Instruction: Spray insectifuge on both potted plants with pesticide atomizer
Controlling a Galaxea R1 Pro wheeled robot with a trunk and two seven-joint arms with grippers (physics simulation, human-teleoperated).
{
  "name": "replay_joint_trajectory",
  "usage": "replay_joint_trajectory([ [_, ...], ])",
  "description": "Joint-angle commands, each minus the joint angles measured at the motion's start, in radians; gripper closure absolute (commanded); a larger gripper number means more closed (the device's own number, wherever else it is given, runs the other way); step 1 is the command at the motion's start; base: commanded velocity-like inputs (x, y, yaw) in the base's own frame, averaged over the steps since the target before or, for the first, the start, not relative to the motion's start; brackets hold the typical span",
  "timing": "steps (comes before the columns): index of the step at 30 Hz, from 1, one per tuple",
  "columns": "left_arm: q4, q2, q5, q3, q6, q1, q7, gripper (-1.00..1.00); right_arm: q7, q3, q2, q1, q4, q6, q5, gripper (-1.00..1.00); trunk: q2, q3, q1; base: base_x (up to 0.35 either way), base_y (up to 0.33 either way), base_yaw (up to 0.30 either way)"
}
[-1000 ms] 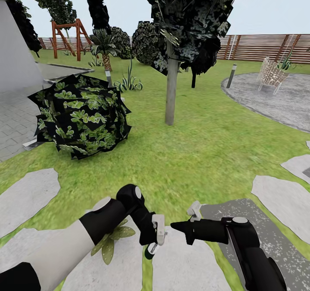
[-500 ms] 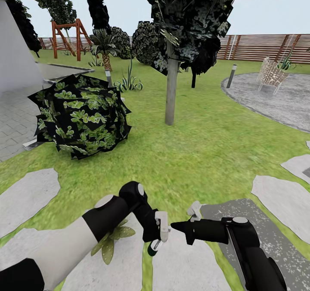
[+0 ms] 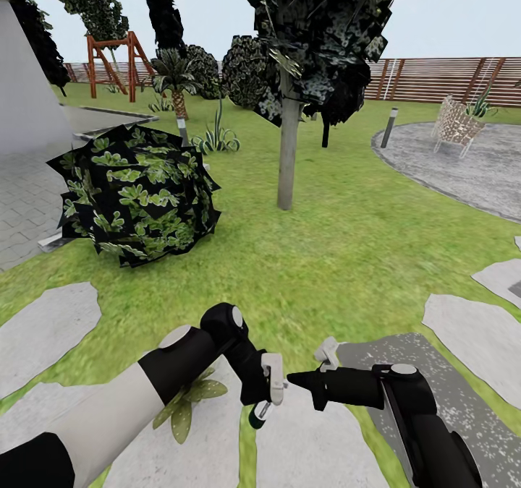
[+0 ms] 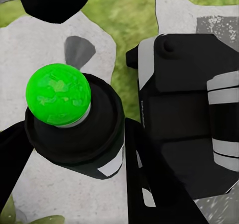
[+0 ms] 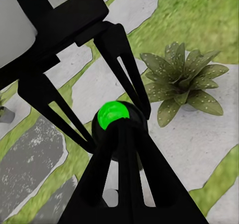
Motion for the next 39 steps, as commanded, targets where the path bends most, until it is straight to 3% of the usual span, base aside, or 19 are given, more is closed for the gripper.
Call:
replay_joint_trajectory([
  [1, -0.002, 0.0, -0.007, 0.0, 0.009, -0.001, -0.006, 1.0, 0.01, -0.002, 0.001, -0.001, -0.001, 0.007, 0.009, 1.0, -0.001, -0.001, 0.0, 0.0, 0.0, 0.0],
  [8, -0.003, -0.027, -0.007, -0.001, 0.01, -0.002, -0.007, 1.0, 0.01, -0.002, 0.001, -0.001, -0.001, 0.007, 0.009, 1.0, -0.001, -0.001, 0.0, 0.0, 0.0, 0.0],
  [39, 0.0, -0.024, -0.007, -0.002, 0.009, -0.013, -0.016, 1.0, 0.01, -0.003, 0.001, -0.001, -0.001, 0.007, 0.009, 1.0, -0.001, -0.001, 0.0, 0.0, 0.0, 0.0],
])
